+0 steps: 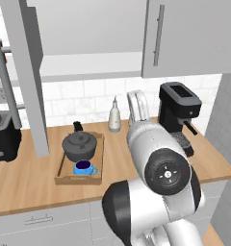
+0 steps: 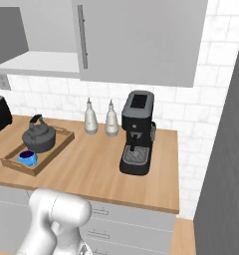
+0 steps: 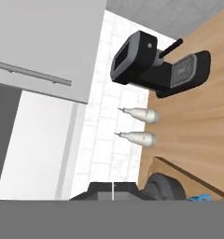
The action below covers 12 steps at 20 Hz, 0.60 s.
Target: Pick the kettle from the counter and place it on the tray. Then pick the mug from the cabinet and place it on the tray. Then close the cabinet doors.
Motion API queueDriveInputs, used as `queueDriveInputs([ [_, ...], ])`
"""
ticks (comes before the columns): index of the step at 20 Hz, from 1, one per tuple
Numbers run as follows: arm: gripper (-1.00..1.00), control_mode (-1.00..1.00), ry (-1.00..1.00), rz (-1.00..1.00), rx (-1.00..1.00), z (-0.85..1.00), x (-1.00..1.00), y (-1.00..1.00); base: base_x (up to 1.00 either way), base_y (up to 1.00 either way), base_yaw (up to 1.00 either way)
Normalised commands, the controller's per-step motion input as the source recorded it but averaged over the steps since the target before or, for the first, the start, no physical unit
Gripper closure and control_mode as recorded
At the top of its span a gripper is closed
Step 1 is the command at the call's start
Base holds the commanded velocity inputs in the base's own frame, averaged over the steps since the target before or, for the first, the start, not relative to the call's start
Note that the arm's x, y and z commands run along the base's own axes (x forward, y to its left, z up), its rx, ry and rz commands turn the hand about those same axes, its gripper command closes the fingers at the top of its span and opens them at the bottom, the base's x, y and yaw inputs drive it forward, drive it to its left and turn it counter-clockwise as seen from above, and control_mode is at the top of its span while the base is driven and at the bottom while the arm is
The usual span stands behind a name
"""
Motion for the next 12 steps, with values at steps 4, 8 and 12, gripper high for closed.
queueDriveInputs([
  [4,1.0,-1.0,-0.16,0.0,-0.09,-0.24,-0.41,0.6,0.0,0.0,0.0],
  [8,1.0,-1.0,-0.22,0.0,-0.14,-0.43,-0.19,0.63,0.0,0.0,0.0],
  [12,1.0,-1.0,-0.22,0.0,-0.15,-0.34,-0.02,0.64,0.0,0.0,0.0],
])
